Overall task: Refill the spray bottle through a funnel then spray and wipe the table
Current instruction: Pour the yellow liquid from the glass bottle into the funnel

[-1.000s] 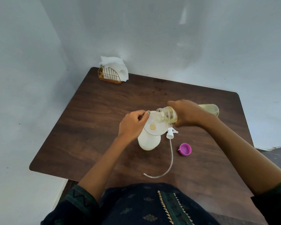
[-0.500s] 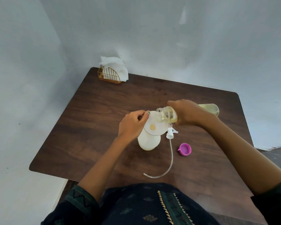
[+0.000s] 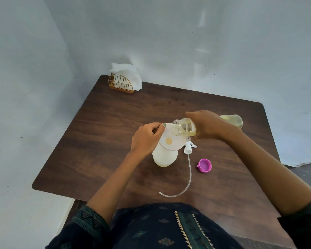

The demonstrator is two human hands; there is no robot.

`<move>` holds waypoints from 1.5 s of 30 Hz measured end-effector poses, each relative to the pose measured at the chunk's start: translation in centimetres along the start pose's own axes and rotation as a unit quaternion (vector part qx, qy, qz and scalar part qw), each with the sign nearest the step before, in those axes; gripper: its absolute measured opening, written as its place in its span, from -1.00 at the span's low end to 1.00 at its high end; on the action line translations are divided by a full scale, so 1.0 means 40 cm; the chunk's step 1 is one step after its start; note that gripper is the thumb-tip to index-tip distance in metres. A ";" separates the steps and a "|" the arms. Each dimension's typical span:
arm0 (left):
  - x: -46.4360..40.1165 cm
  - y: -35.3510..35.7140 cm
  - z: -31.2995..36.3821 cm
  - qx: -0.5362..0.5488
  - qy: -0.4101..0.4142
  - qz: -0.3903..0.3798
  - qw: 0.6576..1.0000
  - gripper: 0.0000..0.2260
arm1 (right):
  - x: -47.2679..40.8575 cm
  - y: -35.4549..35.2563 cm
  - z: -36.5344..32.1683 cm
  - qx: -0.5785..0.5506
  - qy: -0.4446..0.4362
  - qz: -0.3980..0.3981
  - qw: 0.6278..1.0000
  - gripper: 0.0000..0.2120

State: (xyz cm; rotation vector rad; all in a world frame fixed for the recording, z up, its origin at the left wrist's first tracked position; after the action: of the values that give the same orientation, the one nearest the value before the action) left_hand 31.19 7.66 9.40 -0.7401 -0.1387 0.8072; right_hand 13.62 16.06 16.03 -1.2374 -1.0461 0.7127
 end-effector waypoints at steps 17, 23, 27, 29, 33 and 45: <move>-0.002 0.003 -0.005 0.005 0.004 -0.003 1.000 -0.66 | 0.003 -0.004 -0.002 0.001 -0.001 0.004 1.000 -0.66; -0.003 0.003 -0.002 0.000 0.004 -0.005 1.000 -0.65 | 0.005 -0.008 -0.004 0.002 -0.002 -0.001 1.000 -0.64; -0.003 0.003 -0.003 0.002 0.003 -0.006 1.000 -0.66 | 0.008 -0.011 -0.005 0.000 -0.001 -0.004 1.000 -0.64; -0.003 0.004 -0.005 0.004 0.002 -0.006 1.000 -0.66 | 0.009 -0.011 -0.006 0.000 0.000 -0.003 1.000 -0.64; -0.003 0.003 -0.003 0.002 0.000 -0.006 1.000 -0.66 | 0.009 -0.011 -0.007 0.001 -0.001 -0.007 1.000 -0.64; -0.005 0.005 -0.006 0.003 -0.002 -0.004 1.000 -0.66 | 0.011 -0.015 -0.007 0.011 -0.003 -0.006 1.000 -0.65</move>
State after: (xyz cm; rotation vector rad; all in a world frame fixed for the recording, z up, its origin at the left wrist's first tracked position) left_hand 31.02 7.47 9.12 -0.7322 -0.1421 0.8020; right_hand 14.01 16.22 16.72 -1.2102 -1.0478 0.7162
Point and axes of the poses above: each hand's wrist, its own x-axis away from the middle knuckle, its own y-axis out of the palm, z = x × y, the point moved 1 cm from there along -x, towards the middle knuckle, and after that the axes turned 15 degrees about y, right-handed, at the moved point
